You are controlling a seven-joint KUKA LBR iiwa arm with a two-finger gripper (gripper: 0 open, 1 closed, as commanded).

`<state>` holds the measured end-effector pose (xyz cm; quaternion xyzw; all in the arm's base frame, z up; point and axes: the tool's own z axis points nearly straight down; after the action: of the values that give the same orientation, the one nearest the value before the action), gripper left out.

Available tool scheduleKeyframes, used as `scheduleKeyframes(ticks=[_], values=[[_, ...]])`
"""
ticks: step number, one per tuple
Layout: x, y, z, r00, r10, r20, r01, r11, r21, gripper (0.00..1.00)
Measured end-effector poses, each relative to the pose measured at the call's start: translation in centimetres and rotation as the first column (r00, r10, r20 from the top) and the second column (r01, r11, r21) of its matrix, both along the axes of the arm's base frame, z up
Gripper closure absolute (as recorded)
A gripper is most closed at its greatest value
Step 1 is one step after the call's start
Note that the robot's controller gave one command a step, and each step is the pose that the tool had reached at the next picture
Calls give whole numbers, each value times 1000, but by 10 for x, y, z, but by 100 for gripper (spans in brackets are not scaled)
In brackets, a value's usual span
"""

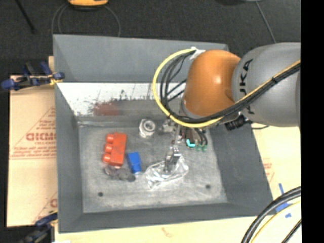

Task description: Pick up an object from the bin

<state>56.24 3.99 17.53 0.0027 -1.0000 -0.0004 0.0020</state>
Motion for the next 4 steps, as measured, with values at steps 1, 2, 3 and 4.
scheduleKeyframes(ticks=[1, 2, 3, 4], values=[[4, 33, -68, 994, 111, 12, -111, 994, 0, 0], [29, 140, -66, 984, 179, 12, -179, 984, 2, 0], [2, 95, -101, 999, -36, 14, 36, 999, 6, 0], [4, 95, -99, 999, -37, 17, 37, 999, 5, 100]])
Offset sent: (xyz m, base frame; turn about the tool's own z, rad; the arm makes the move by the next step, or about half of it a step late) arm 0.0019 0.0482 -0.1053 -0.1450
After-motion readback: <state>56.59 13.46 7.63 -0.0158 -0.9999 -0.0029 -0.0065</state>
